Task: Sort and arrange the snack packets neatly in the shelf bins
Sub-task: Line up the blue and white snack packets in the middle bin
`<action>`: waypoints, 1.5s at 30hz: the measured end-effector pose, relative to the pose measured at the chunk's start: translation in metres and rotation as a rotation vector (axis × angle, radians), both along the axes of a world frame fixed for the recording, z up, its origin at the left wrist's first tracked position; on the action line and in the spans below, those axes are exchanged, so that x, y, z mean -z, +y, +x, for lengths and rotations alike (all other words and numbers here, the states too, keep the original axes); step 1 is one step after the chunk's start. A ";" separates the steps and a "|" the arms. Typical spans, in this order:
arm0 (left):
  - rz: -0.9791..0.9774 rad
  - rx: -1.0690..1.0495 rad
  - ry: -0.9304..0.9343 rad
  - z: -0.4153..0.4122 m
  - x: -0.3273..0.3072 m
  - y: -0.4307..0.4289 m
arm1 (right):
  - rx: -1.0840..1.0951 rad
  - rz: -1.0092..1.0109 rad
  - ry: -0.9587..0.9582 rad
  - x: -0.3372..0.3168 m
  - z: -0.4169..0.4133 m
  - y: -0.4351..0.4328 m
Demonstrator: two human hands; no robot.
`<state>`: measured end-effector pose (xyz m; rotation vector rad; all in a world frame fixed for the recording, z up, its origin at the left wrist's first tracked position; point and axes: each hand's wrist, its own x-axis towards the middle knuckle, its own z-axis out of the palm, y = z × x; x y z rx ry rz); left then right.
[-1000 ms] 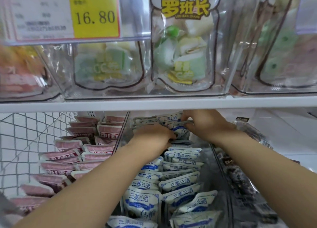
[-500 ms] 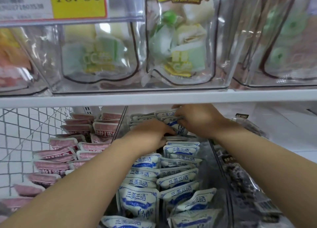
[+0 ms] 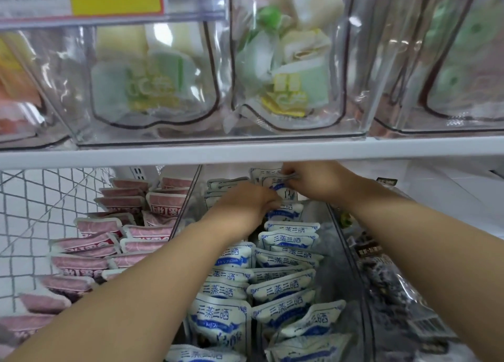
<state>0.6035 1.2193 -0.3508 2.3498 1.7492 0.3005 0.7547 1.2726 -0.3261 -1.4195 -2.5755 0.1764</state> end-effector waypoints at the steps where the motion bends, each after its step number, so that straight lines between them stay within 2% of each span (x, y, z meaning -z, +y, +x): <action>1: 0.002 0.002 -0.020 -0.001 -0.001 0.000 | 0.021 0.004 0.003 0.000 0.000 0.001; 3: -0.012 -0.002 -0.045 -0.001 -0.001 0.000 | 0.044 0.001 -0.070 -0.001 -0.006 0.002; 6: -0.051 -0.004 -0.033 0.003 0.000 -0.001 | 0.049 0.030 -0.292 0.005 -0.016 0.002; 8: -0.052 -0.044 -0.058 0.000 -0.001 -0.003 | 0.060 0.036 -0.357 0.007 -0.017 0.000; 13: 0.020 -0.231 -0.249 -0.015 -0.001 -0.001 | -0.005 0.064 -0.313 0.006 -0.004 -0.015; 15: 0.095 -0.225 -0.200 -0.012 0.001 0.003 | -0.031 0.048 -0.214 0.009 -0.001 -0.024; 17: 0.114 -0.175 -0.157 -0.007 0.003 0.005 | -0.067 0.059 -0.200 0.011 0.002 -0.031; 26: -0.081 0.051 0.121 -0.003 0.003 0.002 | -0.109 -0.059 -0.451 -0.004 0.000 -0.041; 31: -0.111 0.042 0.268 -0.003 0.005 0.013 | -0.077 -0.084 -0.559 -0.003 -0.015 -0.033; 33: -0.066 -0.008 0.255 0.000 0.006 0.019 | -0.047 -0.064 -0.517 -0.001 -0.019 -0.028; 35: 0.006 -0.064 0.213 0.003 0.011 0.021 | -0.001 -0.011 -0.383 0.000 -0.014 -0.029; 36: 0.032 -0.092 0.190 0.005 0.014 0.020 | 0.030 0.003 -0.260 0.001 -0.009 -0.032; 40: 0.003 -0.145 0.037 0.005 0.016 0.020 | 0.213 -0.034 0.478 0.007 0.013 -0.064; 41: -0.017 -0.144 -0.065 0.004 0.012 0.020 | 0.249 -0.013 0.541 0.009 0.015 -0.068; 43: 0.008 -0.141 -0.274 0.002 0.003 0.022 | 0.290 0.009 0.546 0.012 0.016 -0.070; 45: 0.088 -0.118 -0.283 0.000 0.001 0.025 | 0.307 0.016 0.528 0.012 0.014 -0.067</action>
